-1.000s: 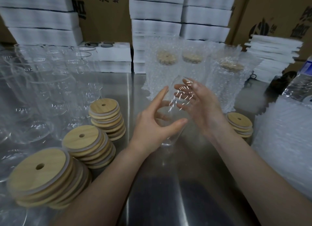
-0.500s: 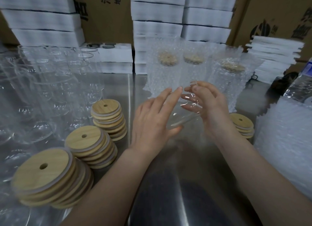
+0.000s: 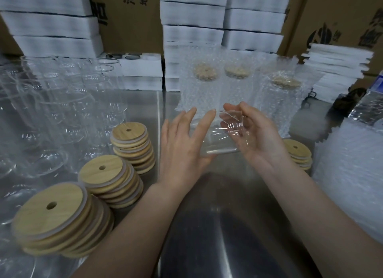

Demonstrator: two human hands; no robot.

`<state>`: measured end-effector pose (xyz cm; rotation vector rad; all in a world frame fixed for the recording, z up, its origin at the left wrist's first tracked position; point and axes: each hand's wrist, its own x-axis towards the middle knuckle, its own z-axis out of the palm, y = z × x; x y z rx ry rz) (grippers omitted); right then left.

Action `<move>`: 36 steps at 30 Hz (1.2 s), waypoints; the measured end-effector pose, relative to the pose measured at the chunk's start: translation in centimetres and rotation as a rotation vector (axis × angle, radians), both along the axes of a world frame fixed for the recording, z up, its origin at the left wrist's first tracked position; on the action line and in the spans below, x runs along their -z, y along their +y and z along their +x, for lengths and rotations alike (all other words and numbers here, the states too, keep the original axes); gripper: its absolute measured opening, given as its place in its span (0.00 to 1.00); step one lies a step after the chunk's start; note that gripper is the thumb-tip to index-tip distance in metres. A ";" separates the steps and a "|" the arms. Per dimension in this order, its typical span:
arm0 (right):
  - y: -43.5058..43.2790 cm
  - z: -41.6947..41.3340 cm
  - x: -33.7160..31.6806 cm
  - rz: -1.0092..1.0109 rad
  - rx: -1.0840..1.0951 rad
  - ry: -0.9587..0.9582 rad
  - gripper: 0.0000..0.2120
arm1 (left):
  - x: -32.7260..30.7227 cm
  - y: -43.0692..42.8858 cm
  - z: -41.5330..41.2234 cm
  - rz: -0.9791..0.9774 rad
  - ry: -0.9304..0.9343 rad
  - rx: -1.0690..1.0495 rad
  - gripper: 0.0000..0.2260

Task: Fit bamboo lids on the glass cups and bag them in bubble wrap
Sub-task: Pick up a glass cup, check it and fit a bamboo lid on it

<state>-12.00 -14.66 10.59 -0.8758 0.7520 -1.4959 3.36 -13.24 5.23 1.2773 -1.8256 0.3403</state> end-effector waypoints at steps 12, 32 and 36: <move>0.0 -0.6 -0.1 -0.062 -0.297 -0.194 0.14 | -0.2 0.6 0.1 0.100 0.272 0.151 0.43; 1.0 -0.3 -0.7 -0.330 -0.208 0.217 0.34 | 0.0 0.5 0.2 0.192 0.411 0.169 0.44; 1.3 0.0 -0.9 -0.346 -0.157 0.248 0.33 | 0.2 0.4 0.2 0.163 0.322 0.139 0.45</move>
